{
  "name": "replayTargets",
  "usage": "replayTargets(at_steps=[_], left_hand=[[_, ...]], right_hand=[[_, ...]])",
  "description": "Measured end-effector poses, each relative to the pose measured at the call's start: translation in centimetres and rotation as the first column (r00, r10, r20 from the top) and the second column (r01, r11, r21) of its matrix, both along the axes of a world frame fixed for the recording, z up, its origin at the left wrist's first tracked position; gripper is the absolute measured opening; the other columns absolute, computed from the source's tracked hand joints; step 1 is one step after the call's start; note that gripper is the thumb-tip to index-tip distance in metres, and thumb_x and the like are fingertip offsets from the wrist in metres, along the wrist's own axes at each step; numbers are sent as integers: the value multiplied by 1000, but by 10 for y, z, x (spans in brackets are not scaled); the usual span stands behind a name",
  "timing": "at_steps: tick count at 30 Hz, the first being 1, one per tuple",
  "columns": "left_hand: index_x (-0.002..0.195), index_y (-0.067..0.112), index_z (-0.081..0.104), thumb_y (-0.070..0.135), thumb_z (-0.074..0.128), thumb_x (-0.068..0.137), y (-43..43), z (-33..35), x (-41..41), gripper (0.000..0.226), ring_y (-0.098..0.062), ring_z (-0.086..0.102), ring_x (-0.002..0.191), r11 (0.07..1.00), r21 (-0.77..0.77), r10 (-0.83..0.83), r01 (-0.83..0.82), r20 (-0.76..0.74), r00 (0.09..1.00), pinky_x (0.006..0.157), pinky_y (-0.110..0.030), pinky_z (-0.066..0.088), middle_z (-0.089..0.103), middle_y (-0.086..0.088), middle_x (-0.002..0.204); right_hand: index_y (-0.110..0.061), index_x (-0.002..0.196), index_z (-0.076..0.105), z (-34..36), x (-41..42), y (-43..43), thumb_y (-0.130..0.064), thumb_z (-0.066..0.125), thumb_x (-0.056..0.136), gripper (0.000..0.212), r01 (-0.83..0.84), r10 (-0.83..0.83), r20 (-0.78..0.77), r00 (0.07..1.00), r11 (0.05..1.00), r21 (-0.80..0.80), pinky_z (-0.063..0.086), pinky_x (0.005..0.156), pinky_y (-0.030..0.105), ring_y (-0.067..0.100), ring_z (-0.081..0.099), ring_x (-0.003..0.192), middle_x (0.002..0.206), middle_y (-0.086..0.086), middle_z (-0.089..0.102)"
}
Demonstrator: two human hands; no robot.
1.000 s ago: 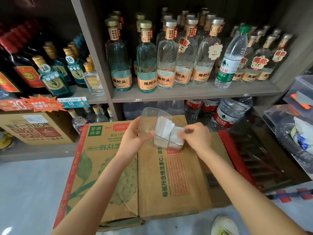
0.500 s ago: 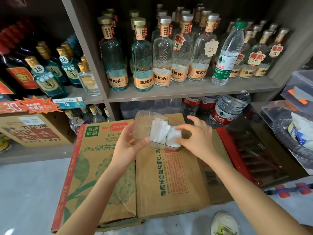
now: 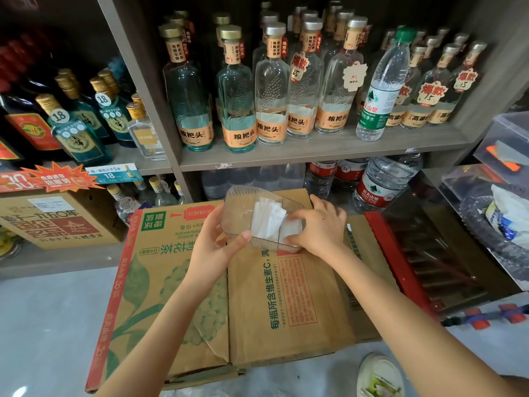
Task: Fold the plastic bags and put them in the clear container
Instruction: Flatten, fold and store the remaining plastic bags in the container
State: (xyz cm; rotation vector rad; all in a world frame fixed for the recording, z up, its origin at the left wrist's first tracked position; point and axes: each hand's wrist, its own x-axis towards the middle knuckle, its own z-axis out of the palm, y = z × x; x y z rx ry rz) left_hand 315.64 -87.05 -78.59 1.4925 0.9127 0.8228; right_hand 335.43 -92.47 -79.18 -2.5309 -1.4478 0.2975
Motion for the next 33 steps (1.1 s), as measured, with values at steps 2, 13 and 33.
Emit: replayTargets(at_steps=[2, 13, 33], left_hand=[[116, 47, 43, 17, 72, 80, 0, -2, -1, 55, 22, 53, 99, 1000, 3, -6, 6, -19, 1000, 79, -3, 44, 55, 31, 112], [146, 23, 34, 35, 69, 86, 22, 9, 26, 71, -10, 49, 115, 998, 6, 55, -55, -181, 982, 95, -30, 39, 49, 8, 133], [147, 21, 39, 68, 15, 85, -49, -89, -199, 82, -25, 13, 148, 878, 471, 360, 85, -766, 533, 115, -46, 25, 25, -2, 158]], right_hand=[[-46, 119, 60, 1, 3, -9, -55, 74, 71, 51, 4, 1, -72, 997, 998, 65, 14, 112, 44, 25, 20, 141, 156, 0, 23], [-29, 98, 70, -11, -1, -90, -29, 75, 79, 20, 271, -49, -479, 876, 873, 406, 41, 102, 40, 12, 54, 113, 110, -14, 56], [-21, 88, 70, -117, -188, -194, -43, 57, 84, 25, -223, 355, -243, 903, 869, 441, 40, 75, 23, 12, 58, 86, 91, -7, 62]])
